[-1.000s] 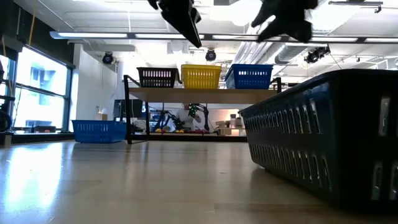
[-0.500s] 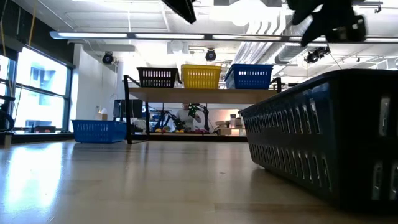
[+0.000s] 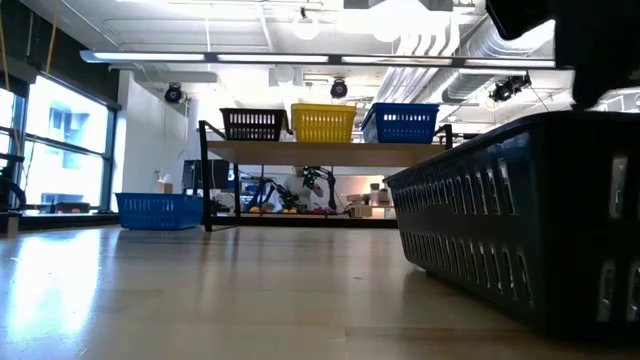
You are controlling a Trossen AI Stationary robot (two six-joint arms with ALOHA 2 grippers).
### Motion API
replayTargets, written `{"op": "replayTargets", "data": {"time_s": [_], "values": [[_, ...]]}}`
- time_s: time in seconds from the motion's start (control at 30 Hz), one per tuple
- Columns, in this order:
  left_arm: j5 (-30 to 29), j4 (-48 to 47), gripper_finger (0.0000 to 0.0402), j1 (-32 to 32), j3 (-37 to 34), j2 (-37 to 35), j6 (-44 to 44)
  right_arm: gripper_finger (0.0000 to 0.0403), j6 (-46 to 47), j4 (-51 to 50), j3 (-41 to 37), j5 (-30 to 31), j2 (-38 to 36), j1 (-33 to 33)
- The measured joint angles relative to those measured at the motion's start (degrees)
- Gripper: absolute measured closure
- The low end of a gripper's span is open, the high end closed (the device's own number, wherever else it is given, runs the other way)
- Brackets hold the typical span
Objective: Stack baskets on shelf by color
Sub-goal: Stack the center black bin on top of the black bin on the shelf
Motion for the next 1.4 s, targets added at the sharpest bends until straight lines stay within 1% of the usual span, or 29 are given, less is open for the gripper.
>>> {"op": "replayTargets", "data": {"time_s": [0.2, 0.37, 0.6, 0.8, 0.9, 1.0, 1.1, 1.13, 1.27, 1.4], "values": [[-2.9, 0.8, 0.0286, -3.7, 0.0, 0.0, -4.1, 0.0268, 0.6, 0.0, 0.0, -1.6, 3.3, 0.8], [-3.4, 2.6, 0.0286, -5.6, 0.0, 0.1, -6.1, 0.0268, 0.6, 0.1, 0.0, -2.0, 6.8, 0.8], [-3.3, 5.6, 0.0286, -6.7, 0.0, 0.1, -6.4, 0.0268, 0.6, 0.4, 0.0, -2.5, 11.3, 0.8], [-3.3, 6.3, 0.0286, -6.7, 0.0, 0.1, -7.4, 0.0273, 0.6, 2.1, 0.0, -2.3, 12.6, 0.8], [-3.3, 6.3, 0.0286, -6.7, 0.0, 0.1, -7.5, 0.0295, 0.5, 2.6, 0.0, -0.8, 12.6, 0.8], [-3.3, 6.8, 0.0286, -6.7, 0.0, 0.1, -7.5, 0.0336, 0.5, 3.3, 0.0, 0.7, 12.6, 0.8], [-3.3, 6.9, 0.0286, -6.7, 0.0, 0.1, -7.5, 0.0386, 0.4, 3.6, 0.0, 2.9, 12.6, 0.8], [-3.3, 6.9, 0.0286, -6.7, 0.0, 0.1, -7.4, 0.0394, 0.2, 3.9, 0.0, 3.5, 12.6, 0.8], [-3.3, 6.9, 0.0286, -6.7, 0.0, 0.1, -7.4, 0.0391, 0.5, 6.0, 0.0, 6.1, 12.6, 0.6], [-4.1, 6.9, 0.0286, -6.7, 0.0, 0.1, -6.8, 0.0399, -1.0, 9.8, 0.0, 9.8, 12.5, 0.3]]}}
